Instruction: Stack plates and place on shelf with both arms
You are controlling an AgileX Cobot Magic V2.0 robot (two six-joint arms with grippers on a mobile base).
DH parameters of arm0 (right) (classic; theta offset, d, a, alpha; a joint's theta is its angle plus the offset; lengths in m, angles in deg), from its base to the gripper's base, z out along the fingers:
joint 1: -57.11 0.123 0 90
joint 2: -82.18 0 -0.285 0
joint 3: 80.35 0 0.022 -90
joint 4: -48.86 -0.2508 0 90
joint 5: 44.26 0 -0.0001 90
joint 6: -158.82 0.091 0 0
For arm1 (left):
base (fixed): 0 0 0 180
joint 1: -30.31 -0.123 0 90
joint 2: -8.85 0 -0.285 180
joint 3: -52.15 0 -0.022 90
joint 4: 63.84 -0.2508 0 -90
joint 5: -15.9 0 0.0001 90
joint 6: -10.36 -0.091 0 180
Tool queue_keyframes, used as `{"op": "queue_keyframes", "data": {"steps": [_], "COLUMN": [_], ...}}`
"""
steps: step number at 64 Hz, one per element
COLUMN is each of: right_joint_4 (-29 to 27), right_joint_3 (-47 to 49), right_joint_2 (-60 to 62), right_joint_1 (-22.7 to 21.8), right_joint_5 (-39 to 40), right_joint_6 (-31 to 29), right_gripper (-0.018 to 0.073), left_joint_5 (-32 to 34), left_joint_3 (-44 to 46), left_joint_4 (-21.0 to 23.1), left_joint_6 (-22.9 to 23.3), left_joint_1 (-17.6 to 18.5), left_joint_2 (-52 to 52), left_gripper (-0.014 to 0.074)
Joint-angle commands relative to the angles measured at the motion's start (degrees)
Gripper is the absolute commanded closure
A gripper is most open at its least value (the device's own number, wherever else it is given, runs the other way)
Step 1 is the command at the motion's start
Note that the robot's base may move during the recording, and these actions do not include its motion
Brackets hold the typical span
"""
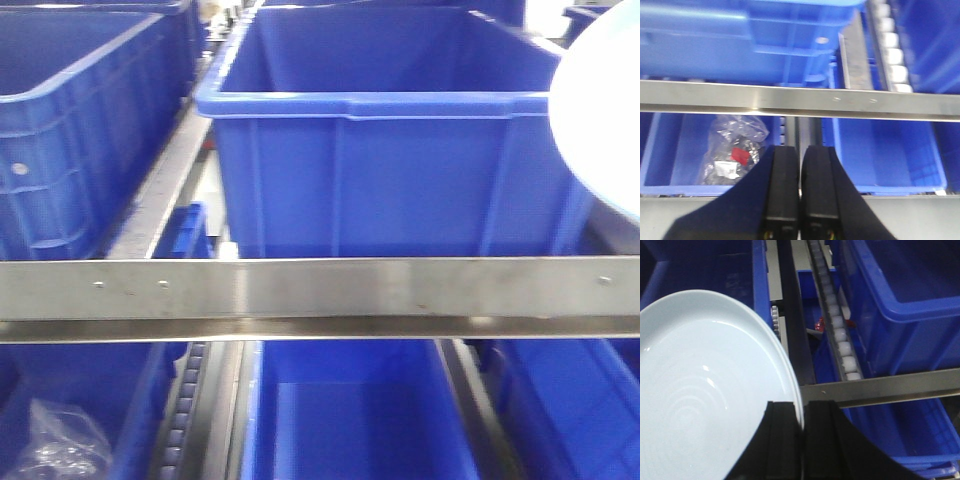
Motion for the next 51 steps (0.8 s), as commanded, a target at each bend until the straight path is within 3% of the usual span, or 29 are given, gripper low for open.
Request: {"op": "queue_keyframes", "data": {"steps": [1, 51], "right_joint_4": [0.4, 0.4], "right_joint_3": [1.6, 1.6], "right_joint_2": [0.0, 0.0], "right_joint_1": [-0.3, -0.3], "right_joint_5": [5.4, 5.4], "right_joint_6": [-0.1, -0.1], "right_gripper": [0.0502, 0.0502], "left_joint_5": [3.9, 3.9], "left_joint_3": [1.7, 1.7], "left_joint_4": [-0.1, -0.1], "left_joint_6": [0.5, 0.5], "left_joint_1": [0.0, 0.0], "left_joint_2": [0.3, 0.3], "left_gripper": [0.05, 0.05]}}
